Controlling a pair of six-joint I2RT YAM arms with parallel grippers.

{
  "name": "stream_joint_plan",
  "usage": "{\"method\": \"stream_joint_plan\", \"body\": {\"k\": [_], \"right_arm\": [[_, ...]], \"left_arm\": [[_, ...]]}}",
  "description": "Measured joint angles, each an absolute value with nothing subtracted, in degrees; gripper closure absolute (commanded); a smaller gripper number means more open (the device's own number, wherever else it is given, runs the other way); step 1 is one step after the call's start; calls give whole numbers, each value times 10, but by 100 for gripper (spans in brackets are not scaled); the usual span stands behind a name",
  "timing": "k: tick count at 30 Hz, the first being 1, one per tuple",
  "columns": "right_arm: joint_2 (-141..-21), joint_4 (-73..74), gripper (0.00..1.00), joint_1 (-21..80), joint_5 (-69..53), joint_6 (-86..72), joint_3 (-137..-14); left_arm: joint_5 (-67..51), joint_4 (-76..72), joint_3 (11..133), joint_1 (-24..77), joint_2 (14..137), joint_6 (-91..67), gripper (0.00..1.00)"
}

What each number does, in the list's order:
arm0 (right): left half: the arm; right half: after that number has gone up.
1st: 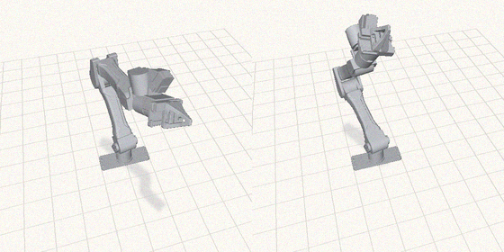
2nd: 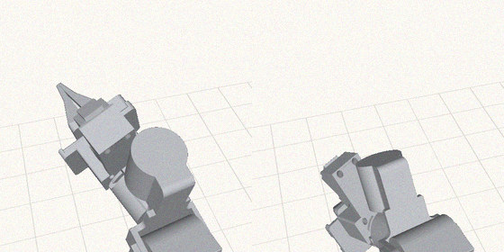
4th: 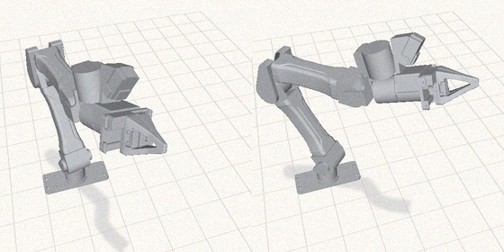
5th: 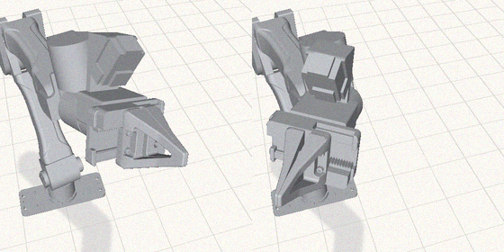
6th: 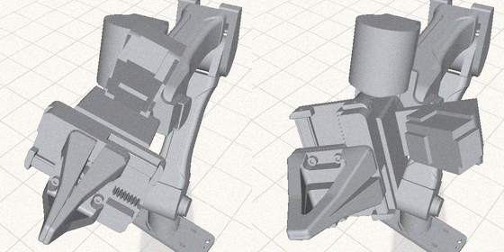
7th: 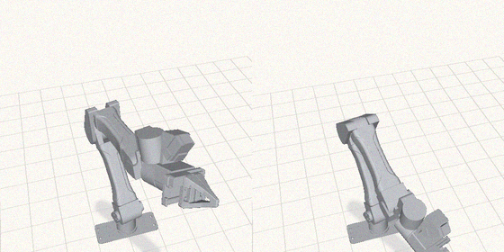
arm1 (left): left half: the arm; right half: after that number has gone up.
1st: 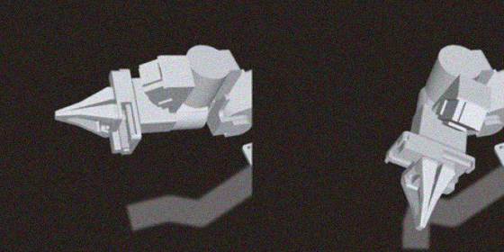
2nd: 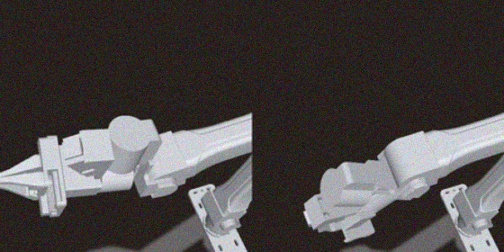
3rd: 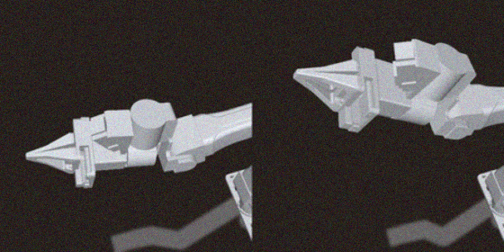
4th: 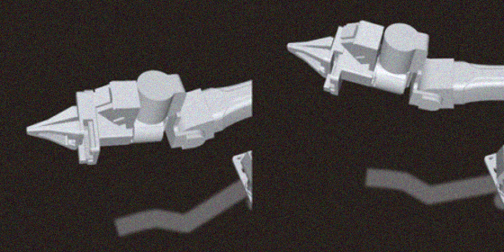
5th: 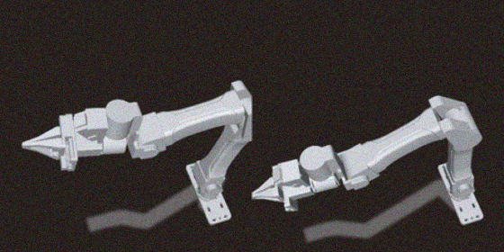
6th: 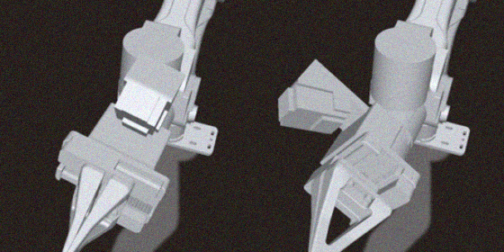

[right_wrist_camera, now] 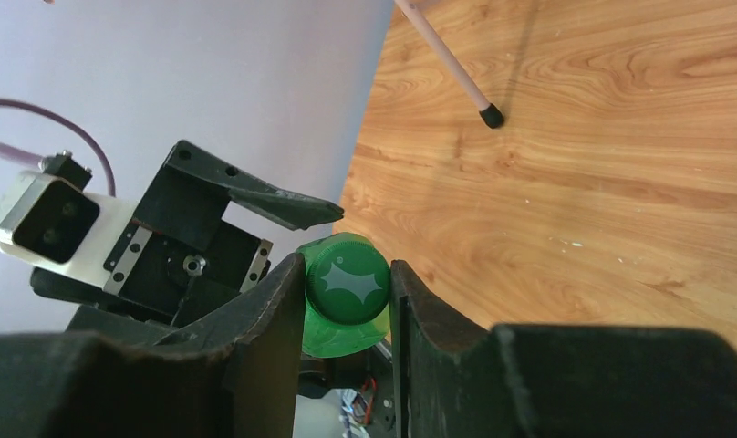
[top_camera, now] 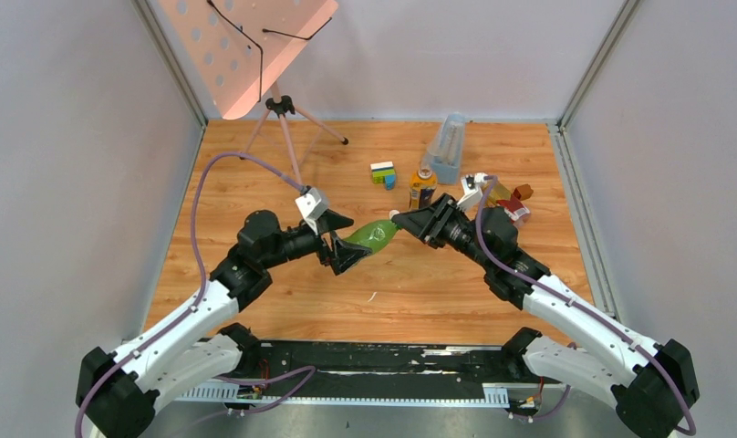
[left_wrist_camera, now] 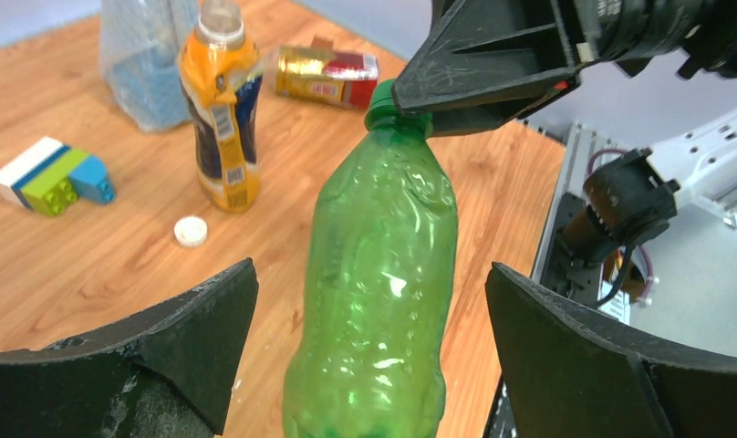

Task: Unscrew the bottle caps
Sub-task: Unscrew the bottle cap from the plastic bottle.

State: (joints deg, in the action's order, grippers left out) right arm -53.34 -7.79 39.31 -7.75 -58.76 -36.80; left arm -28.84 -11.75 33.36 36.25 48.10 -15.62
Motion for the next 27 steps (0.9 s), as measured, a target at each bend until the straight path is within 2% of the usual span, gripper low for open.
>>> {"method": "stream_joint_plan", "body": {"k": [6, 16, 18, 26, 27], "right_arm": [[-533, -60, 100, 393, -87, -566, -368], [-533, -60, 100, 387, -98, -543, -368], [-533, -62, 100, 386, -101, -541, -368], [-535, -69, 97, 383, -107, -541, -361], [-535, -72, 94, 383, -108, -542, -357]], "left_arm": [[-299, -81, 344, 382, 542, -141, 1], [-315, -67, 359, 395, 597, -126, 25], [-314, -65, 361, 396, 599, -126, 31], [-313, -58, 361, 397, 599, -121, 77], [-312, -55, 361, 397, 599, -121, 79]]}}
